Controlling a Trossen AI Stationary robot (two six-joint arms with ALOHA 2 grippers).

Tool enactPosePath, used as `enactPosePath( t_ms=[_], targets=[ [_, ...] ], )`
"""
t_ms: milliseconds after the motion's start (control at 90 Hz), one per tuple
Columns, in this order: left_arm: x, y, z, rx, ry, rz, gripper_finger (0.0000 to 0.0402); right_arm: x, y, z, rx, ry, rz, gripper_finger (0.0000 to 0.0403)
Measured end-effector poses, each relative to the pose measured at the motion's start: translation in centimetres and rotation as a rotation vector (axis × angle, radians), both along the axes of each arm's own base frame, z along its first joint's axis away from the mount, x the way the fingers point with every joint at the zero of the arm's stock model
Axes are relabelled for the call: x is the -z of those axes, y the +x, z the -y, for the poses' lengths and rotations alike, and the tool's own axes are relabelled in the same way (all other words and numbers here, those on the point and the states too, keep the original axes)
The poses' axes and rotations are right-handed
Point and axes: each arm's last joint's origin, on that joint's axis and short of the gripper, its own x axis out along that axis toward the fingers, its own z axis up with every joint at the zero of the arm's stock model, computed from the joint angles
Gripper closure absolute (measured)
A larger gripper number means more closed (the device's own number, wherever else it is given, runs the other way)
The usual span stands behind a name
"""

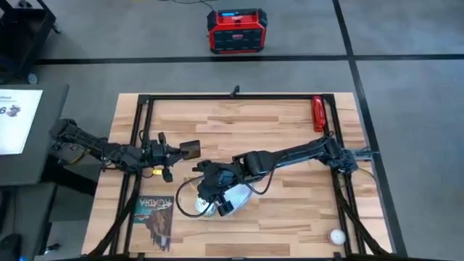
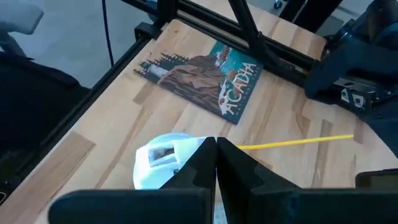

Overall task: Apply microfiber cloth
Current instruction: Spray the front of the cellphone using the spray bottle

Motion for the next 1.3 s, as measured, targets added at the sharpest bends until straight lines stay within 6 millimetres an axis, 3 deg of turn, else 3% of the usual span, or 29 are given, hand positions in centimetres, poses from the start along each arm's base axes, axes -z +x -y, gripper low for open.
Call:
enactPosePath(
  t_ms=[644, 944, 1300],
  targets=[
    [0.0, 0.0, -0.1, -0.021, 0.016, -0.006, 0.0393, 0.0, -0.1, 0.0, 0.044, -0.033, 0.005, 0.0403],
    [0.0, -0.1, -0.1, -0.039, 0.02, -0.002, 0.0393, -1.4, -0.5, -0.4, 0.048, -0.075, 0.026, 0.0403],
    [-0.1, -0.1, -0.1, -0.038, 0.021, 0.006, 0.0393, -0.5, 0.1, -0.3, 0.042, -0.086, 0.016, 0.0403]
  ],
)
